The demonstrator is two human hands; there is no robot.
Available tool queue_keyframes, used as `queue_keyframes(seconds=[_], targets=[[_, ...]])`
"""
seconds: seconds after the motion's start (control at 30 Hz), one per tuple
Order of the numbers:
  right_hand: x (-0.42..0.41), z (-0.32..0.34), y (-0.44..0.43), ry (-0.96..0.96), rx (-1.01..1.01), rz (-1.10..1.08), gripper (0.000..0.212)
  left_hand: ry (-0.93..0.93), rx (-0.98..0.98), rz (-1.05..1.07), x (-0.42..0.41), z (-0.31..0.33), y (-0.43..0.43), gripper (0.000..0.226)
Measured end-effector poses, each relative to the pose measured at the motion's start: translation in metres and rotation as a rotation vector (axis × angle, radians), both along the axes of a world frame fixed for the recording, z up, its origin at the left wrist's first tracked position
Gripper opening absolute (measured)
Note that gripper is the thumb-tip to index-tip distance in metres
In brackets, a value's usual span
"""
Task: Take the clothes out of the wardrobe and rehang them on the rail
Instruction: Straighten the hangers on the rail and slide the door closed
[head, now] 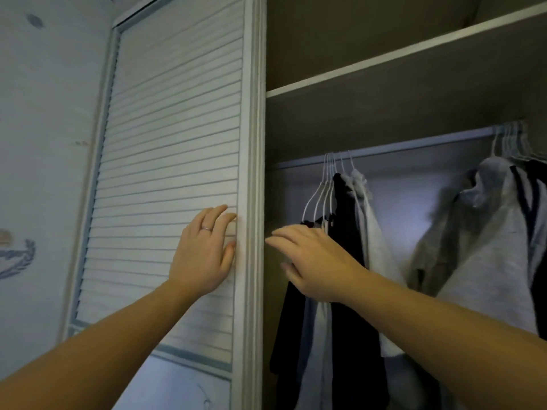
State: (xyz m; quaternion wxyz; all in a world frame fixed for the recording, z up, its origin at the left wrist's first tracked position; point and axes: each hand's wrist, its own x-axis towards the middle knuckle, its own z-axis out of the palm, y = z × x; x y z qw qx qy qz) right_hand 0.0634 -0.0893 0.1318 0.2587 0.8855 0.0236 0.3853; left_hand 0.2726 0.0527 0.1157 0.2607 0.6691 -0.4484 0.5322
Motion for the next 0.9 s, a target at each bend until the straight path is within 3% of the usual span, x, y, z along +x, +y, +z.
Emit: queue_keyframes(seconds=[0.13,0.3,0.67,0.9], targets=[[0.048,-0.015,0.004,0.003,-0.191,-0.090,0.051,0.058,0.119,0.072,0.051,-0.024,0.012,0.059],[0.089,-0.023,0.004,0.011,-0.271,-0.177,0.059,0.051,0.260,0.058,0.097,-0.044,0.011,0.068],[0.121,-0.042,0.002,-0.105,-0.255,-0.186,0.095,0.032,0.232,-0.060,0.125,-0.061,-0.007,0.076],[0.120,-0.045,0.001,-0.131,-0.242,-0.171,0.102,0.034,0.215,-0.092,0.121,-0.067,-0.014,0.083]])
